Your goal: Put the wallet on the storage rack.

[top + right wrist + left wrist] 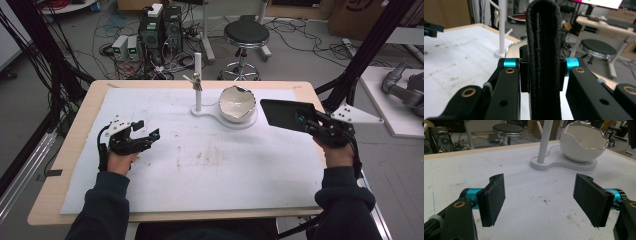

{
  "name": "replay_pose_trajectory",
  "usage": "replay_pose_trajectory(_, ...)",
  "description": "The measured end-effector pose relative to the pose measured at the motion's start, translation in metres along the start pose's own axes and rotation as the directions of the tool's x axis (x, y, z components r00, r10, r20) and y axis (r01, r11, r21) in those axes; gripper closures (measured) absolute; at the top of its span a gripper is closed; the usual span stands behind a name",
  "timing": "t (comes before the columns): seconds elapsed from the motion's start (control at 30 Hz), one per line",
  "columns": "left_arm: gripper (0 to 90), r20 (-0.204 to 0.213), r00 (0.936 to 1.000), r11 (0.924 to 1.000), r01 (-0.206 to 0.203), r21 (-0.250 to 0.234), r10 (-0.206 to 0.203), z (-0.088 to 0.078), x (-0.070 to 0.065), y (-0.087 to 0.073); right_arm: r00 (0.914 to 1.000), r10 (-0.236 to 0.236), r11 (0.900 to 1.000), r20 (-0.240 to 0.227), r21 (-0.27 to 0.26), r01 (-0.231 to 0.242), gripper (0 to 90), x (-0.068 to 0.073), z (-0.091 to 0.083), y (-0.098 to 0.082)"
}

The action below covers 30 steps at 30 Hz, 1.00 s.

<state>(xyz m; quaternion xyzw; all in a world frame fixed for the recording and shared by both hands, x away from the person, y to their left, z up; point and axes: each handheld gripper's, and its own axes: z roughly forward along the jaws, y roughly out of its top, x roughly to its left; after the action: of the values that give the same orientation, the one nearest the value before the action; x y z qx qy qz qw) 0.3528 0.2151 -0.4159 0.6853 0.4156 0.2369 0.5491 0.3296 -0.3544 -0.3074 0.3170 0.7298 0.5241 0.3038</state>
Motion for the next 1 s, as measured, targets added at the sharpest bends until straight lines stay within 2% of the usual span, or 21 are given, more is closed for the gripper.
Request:
replay_pose_trajectory(0.13, 25.6, 0.003, 1.0, 0.9999, -0.008, -0.006, 0.008, 0.0, 0.0, 0.001, 0.9989, -0.011, 1.0, -0.046, -0.015, 0.01, 74.3, -0.001, 0.019, 0.027)
replay_pose_trajectory(0.37, 25.6, 0.002, 1.0, 0.9999, 0.002, -0.015, -0.002, -0.003, 0.003, 0.002, 0.9936, -0.082, 0.996, -0.078, 0.029, 0.084, 74.3, 0.0, 0.064, 0.058)
replay_pose_trajectory(0.43, 25.6, 0.003, 1.0, 0.9999, 0.004, -0.017, -0.004, -0.003, 0.003, 0.003, 0.9906, -0.105, 0.993, -0.088, 0.042, 0.109, 74.3, 0.002, 0.076, 0.063)
replay_pose_trajectory(0.53, 25.6, 0.001, 1.0, 0.9999, 0.006, -0.016, -0.006, -0.002, 0.003, 0.002, 0.9805, -0.162, 0.983, -0.111, 0.074, 0.171, 74.2, 0.006, 0.093, 0.07)
replay_pose_trajectory(0.63, 25.6, 0.006, 1.0, 0.9998, 0.005, -0.019, -0.005, -0.003, 0.002, 0.003, 0.9669, -0.225, 0.964, -0.12, 0.115, 0.239, 74.2, 0.008, 0.108, 0.074)
replay_pose_trajectory(0.67, 25.6, 0.004, 1.0, 0.9998, 0.005, -0.019, -0.005, -0.003, 0.003, 0.003, 0.9617, -0.245, 0.955, -0.124, 0.139, 0.261, 74.2, 0.01, 0.112, 0.075)
replay_pose_trajectory(0.73, 25.6, 0.003, 1.0, 0.9998, 0.009, -0.019, -0.009, -0.003, 0.003, 0.003, 0.9461, -0.294, 0.934, -0.135, 0.171, 0.315, 74.2, 0.012, 0.12, 0.075)
replay_pose_trajectory(0.83, 25.6, 0.006, 0.9999, 0.9998, 0.011, -0.019, -0.011, -0.003, 0.003, 0.003, 0.9325, -0.328, 0.916, -0.15, 0.191, 0.353, 74.1, 0.014, 0.127, 0.073)
replay_pose_trajectory(0.87, 25.7, 0.008, 0.9999, 0.9998, 0.01, -0.018, -0.01, -0.003, 0.003, 0.003, 0.9243, -0.349, 0.904, -0.154, 0.203, 0.376, 74.1, 0.015, 0.131, 0.072)
replay_pose_trajectory(0.9, 25.7, 0.007, 0.9999, 0.9998, 0.009, -0.016, -0.009, -0.003, 0.003, 0.003, 0.9243, -0.349, 0.904, -0.154, 0.203, 0.376, 74.1, 0.015, 0.131, 0.072)
replay_pose_trajectory(1.0, 25.7, 0.007, 0.9999, 0.9998, 0.009, -0.017, -0.009, -0.003, 0.002, 0.003, 0.9176, -0.368, 0.892, -0.15, 0.222, 0.394, 74.1, 0.019, 0.138, 0.07)
